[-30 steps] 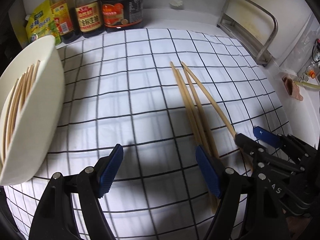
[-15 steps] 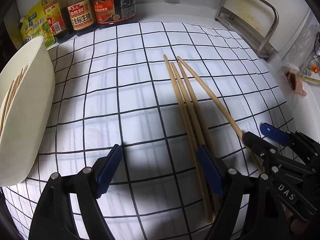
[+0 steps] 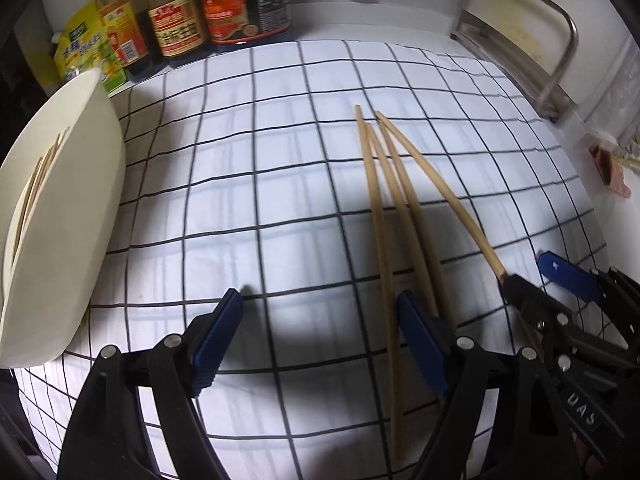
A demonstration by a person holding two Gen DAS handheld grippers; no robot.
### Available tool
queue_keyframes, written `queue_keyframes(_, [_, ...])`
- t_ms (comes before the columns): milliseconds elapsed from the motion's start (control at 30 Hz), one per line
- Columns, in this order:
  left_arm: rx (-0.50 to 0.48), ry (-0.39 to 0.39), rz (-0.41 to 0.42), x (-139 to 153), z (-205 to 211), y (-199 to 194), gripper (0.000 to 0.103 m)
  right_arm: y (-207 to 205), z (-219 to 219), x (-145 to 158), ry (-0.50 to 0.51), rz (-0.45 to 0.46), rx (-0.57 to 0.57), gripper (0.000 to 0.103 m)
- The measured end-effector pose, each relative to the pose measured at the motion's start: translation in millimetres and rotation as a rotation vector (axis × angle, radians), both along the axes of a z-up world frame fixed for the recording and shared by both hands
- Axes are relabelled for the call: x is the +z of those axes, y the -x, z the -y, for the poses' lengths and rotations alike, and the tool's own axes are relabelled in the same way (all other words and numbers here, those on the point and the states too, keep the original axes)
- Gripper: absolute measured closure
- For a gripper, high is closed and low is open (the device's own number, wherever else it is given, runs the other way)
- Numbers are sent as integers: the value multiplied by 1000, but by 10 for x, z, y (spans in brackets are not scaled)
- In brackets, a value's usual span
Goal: Organize utensils
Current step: 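Close the right tool on a chopstick while the left tool grasps another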
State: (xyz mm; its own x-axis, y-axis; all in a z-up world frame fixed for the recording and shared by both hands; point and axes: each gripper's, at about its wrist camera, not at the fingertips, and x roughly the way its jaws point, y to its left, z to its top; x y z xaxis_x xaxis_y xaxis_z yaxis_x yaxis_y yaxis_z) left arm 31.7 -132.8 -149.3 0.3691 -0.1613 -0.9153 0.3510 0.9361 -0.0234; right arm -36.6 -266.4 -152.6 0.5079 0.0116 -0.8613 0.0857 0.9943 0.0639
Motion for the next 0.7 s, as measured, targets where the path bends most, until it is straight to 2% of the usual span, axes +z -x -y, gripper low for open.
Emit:
queue_keyframes(133, [-2,-1,18,6,-3,-2,31,-54,-67,-32,37,-6,22,59])
queue_keyframes(167, [-5,1,23,13,2,-1,37,-60,-86,-35,50,-2,25,59])
queue_keyframes(233, [-14,5,30,31,22,6,49,-66,-124,-40,73,2,36,70])
queue_keyframes(300, [-28,9,32,52,49,17,69,-74,-157,-39,83,4,55,75])
queue_keyframes(333, [-36,11,31,60,63,25,74,-76,-164,-40,82,3,61,79])
queue_keyframes(367, [-42,12,31,64,73,31,84,-77,-176,-38,84,2,67,81])
queue_keyframes(400, [-51,17,28,68,81,36,94,-82,-193,-37,87,0,75,89])
queue_keyframes(433, [-54,18,26,68,91,48,95,-87,-207,-36,92,-3,80,95])
queue_keyframes(700, [-63,66,-4,123,25,26,96,-75,-142,33,14,-8,50,97])
